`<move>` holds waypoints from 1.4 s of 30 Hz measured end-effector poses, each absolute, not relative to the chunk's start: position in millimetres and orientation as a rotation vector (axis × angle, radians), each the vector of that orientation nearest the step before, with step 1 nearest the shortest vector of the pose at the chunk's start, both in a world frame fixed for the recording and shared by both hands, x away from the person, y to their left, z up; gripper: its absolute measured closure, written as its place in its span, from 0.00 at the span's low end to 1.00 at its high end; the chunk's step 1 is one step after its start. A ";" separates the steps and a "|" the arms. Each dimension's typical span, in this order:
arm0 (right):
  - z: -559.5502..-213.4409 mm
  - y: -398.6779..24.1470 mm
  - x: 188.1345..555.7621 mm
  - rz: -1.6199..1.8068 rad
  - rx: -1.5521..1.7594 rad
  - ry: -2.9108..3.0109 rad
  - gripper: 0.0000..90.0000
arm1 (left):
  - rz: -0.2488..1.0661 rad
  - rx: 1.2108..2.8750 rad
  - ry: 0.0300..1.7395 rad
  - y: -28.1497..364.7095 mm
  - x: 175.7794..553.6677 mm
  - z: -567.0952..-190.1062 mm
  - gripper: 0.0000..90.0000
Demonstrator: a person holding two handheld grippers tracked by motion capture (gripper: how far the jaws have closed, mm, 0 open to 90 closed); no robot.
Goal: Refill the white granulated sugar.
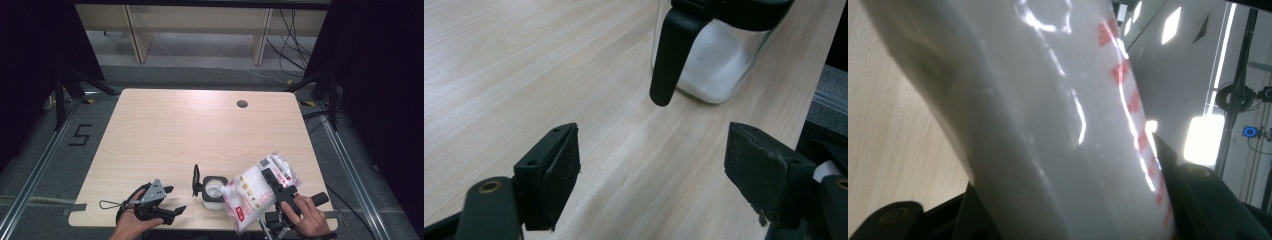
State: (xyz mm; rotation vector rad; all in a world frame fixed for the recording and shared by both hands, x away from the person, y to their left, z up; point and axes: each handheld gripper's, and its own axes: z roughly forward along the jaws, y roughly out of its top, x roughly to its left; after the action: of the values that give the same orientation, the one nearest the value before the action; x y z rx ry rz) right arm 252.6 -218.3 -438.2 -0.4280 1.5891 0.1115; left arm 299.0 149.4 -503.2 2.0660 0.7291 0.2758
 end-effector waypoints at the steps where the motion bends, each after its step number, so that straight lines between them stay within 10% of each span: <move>1: -436.6 -218.3 252.8 0.116 -0.441 1.581 0.60 | 0.278 2.076 0.728 150.2 300.0 -502.4 0.24; 42: -436.8 -220.2 253.5 0.130 -0.410 1.604 0.60 | 0.290 2.080 0.707 150.7 301.1 -502.3 0.24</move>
State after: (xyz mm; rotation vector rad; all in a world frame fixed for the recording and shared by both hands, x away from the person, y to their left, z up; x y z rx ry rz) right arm 253.5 -220.2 -436.8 -0.4104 1.6041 0.1300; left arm 301.1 150.7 -502.3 2.0796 0.7069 0.2905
